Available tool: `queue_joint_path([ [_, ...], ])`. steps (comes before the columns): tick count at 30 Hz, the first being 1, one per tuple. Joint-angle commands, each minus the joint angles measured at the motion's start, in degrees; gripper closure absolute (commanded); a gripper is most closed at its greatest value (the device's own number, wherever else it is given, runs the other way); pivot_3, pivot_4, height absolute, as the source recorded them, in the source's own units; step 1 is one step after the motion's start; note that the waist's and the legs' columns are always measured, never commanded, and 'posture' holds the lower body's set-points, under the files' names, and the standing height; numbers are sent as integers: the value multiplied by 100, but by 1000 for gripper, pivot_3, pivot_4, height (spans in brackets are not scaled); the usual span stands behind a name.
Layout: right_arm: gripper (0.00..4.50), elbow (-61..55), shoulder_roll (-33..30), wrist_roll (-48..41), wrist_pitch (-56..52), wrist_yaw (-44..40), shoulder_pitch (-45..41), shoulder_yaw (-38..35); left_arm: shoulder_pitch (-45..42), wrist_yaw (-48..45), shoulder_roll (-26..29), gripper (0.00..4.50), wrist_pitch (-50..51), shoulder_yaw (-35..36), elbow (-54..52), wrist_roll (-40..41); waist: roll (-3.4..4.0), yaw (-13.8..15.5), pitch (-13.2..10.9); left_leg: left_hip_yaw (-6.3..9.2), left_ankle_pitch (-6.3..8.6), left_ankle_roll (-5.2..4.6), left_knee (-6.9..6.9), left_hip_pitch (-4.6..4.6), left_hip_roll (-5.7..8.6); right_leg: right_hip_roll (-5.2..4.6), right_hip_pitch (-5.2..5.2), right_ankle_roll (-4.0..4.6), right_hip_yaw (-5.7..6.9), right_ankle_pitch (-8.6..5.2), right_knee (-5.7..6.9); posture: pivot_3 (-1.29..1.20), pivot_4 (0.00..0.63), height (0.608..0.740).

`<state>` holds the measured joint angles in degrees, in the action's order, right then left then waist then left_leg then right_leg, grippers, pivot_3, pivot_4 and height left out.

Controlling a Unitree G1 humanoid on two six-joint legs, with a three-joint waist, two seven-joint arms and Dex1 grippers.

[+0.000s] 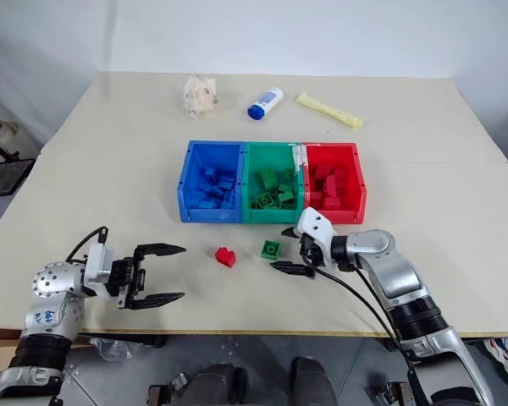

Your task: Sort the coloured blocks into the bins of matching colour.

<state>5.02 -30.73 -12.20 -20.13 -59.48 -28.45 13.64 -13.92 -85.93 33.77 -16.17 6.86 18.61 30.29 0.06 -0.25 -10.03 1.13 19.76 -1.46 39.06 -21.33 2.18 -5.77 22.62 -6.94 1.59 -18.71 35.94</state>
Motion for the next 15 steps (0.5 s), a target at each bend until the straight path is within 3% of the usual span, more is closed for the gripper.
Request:
queue_joint_path([
  [1, 1258, -164, 102, -62, 46, -31, -34, -29, 59, -77, 44, 0, 9, 134, -199, 134, 0, -4, 0, 0, 0, 0, 0, 0, 0, 0, 0, 0, 0, 0, 0, 0, 150, 740],
  [6, 2975, -360, 124, -115, 0, -52, 3, -93, 44, -56, 25, 0, 8, 127, -183, 125, 0, -4, 0, 0, 0, 0, 0, 0, 0, 1, 1, 0, 0, 0, 1, 0, 150, 740],
  [11, 3044, -1176, -77, -551, -466, -42, -20, -492, 12, -63, 6, 0, 6, 115, -137, 120, 1, 0, -1, 0, 0, 0, -2, -1, 0, 0, 3, 0, -1, 0, 0, 0, 150, 740],
  [15, 3044, -976, 46, -667, -522, 252, -591, -815, -53, -59, -12, 0, 4, 100, -74, 103, 2, -2, -1, 0, 0, 0, -1, -1, -1, 0, 1, 0, -1, 0, -1, 0, 150, 740],
])
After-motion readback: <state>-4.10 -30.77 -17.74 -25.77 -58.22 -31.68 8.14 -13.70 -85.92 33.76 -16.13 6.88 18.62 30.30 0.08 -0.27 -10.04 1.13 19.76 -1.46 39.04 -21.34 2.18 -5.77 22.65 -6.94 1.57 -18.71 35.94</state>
